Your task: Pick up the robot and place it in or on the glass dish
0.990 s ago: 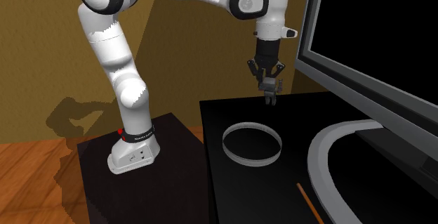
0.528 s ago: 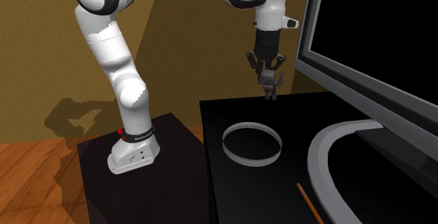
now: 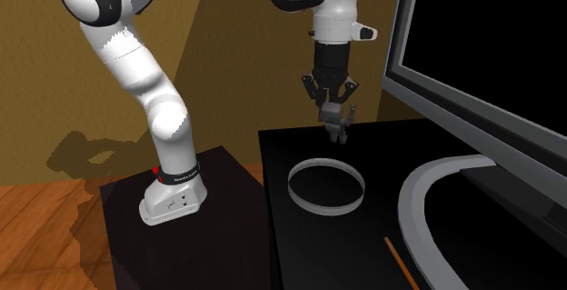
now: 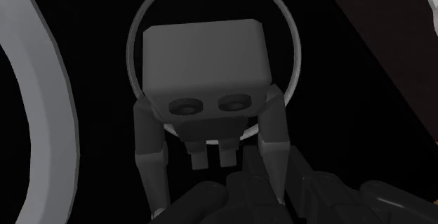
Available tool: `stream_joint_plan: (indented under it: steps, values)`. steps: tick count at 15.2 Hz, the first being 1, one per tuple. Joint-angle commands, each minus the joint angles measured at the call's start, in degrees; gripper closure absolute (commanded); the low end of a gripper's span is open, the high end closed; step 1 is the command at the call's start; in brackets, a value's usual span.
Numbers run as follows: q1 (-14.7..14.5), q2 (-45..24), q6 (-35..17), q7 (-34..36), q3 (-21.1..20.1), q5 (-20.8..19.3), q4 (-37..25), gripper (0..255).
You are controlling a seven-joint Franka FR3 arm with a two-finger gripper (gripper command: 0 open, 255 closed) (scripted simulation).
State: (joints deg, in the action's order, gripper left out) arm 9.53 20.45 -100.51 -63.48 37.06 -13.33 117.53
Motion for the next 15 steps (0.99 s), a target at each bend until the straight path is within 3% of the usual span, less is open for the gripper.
stream_joint_plan:
  steps: [1,15]
  values:
    - [1.3,1.9,1.0,-2.1,1.1,-1.4,0.4,255]
    - [2.2,1.6,-8.9,-2.5,3.6,-2.7,9.8,255]
